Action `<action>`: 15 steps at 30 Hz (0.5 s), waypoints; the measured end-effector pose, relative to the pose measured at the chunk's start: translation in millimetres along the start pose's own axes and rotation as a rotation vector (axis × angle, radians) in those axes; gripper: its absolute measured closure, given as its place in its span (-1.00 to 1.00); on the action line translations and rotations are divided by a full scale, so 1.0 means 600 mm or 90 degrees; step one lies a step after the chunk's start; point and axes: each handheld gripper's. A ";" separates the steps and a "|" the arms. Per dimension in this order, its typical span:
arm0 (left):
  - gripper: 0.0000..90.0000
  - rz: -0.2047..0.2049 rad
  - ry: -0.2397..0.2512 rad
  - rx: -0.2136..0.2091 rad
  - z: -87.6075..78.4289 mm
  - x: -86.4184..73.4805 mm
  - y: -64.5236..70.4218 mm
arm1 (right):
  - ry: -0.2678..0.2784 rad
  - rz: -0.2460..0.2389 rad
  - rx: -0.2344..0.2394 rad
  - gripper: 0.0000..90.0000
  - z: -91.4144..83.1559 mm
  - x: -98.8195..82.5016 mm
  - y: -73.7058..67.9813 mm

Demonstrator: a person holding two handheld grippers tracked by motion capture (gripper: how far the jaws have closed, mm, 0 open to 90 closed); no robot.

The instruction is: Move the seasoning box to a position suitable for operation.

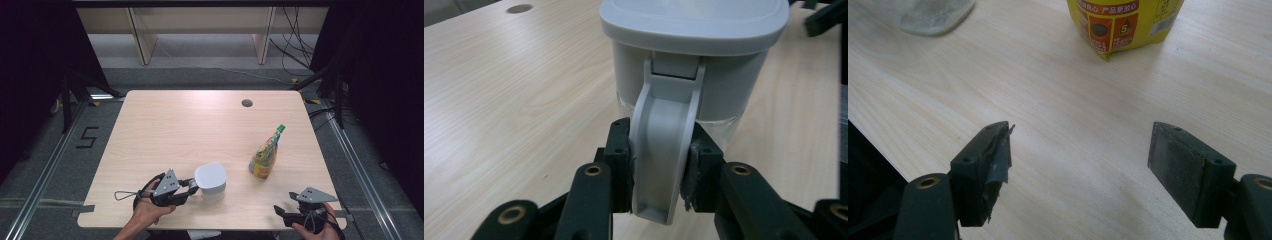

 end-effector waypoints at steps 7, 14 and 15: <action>0.52 0.002 0.001 -0.032 0.011 0.008 0.031 | 0.004 0.001 0.002 -0.41 0.000 0.000 0.000; 0.52 0.010 -0.002 -0.023 0.009 0.008 0.024 | -0.002 0.003 0.005 -0.41 -0.001 0.000 -0.001; 0.52 0.002 0.001 -0.018 0.009 0.007 0.024 | -0.002 0.003 0.005 -0.41 -0.001 0.000 -0.001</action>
Point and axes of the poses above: each handheld gripper's, and its own axes: z roughly forward along the jaws, x roughly out of its top, y roughly to its right, and after that the axes turned 2 degrees about x, right-handed
